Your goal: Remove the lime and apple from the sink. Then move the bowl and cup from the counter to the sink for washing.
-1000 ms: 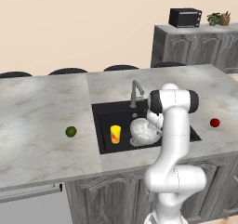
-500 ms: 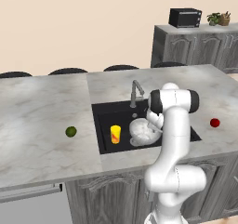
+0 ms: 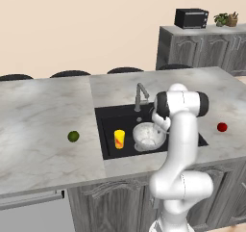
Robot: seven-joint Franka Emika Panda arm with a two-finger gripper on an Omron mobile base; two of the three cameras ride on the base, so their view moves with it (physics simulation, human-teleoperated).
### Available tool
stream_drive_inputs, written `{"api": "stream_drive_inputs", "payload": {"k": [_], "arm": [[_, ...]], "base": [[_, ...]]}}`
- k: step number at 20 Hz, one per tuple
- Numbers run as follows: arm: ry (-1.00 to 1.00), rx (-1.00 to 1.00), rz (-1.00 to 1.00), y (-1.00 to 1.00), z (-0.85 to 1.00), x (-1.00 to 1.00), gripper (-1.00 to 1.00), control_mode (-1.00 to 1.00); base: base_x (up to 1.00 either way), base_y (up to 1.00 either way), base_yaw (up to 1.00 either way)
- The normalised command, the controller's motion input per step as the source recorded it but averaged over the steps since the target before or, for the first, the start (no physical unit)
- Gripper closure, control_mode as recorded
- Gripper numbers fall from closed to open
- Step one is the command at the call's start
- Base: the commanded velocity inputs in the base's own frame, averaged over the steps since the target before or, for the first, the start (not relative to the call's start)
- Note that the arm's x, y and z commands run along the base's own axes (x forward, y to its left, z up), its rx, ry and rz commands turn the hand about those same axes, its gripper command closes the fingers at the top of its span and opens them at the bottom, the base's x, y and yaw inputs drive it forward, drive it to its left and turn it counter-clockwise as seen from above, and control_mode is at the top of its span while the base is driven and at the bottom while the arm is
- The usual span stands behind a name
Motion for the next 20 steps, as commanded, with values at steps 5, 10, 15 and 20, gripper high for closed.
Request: {"api": "stream_drive_inputs", "payload": {"k": [5, 10, 15, 20], "arm": [[-0.09, -0.06, 0.01, 0.0, 0.46, -0.07, -1.0, -1.0], [-0.07, -0.06, 0.05, 0.0, 0.4, -0.15, -1.0, -1.0], [-0.12, -0.04, 0.15, 0.0, 0.41, -0.27, -1.0, -1.0], [-0.06, -0.03, 0.19, -0.01, 0.5, -0.23, -1.0, -1.0]], "base": [[0.0, 0.0, 0.0], [0.0, 0.0, 0.0], [0.0, 0.0, 0.0], [0.0, 0.0, 0.0]]}}
